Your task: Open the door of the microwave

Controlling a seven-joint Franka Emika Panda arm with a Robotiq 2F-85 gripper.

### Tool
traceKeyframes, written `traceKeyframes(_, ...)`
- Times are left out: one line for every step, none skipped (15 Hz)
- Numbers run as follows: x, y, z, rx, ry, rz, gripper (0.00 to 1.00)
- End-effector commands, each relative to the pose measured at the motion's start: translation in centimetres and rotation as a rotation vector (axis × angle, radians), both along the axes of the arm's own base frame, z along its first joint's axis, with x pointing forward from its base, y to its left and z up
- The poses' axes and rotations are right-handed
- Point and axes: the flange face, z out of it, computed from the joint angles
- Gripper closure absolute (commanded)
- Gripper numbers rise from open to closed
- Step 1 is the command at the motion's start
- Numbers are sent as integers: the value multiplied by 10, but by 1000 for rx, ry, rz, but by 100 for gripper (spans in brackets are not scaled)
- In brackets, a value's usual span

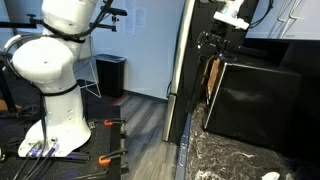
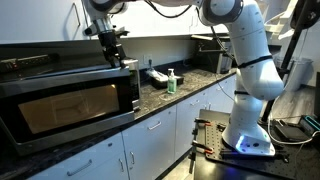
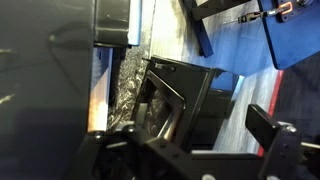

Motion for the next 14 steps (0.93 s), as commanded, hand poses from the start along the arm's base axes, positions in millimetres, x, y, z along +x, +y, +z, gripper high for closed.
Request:
traceKeyframes(4,11,11,31,35,29,0)
traceKeyframes(5,13,11,34,44,29,0)
traceKeyframes(3,13,10,39,56,31,0)
traceKeyframes(5,14,8,46,67,32,0)
traceKeyframes(3,14,6,52,80,34,0)
traceKeyframes(4,15,4,55,90,29,0)
traceKeyframes(4,15,2,53,102,25,0)
traceKeyframes(4,16,-1,42,113,17,0)
traceKeyframes(4,18,-5,21,127,2,0)
traceKeyframes(3,19,-9,4,142,-6,0)
traceKeyframes(3,21,-12,-8,156,-16,0)
traceKeyframes(2,22,-15,-22,167,-28,0)
traceKeyframes(2,23,-18,-37,178,-42,0)
traceKeyframes(2,25,-20,-49,187,-55,0)
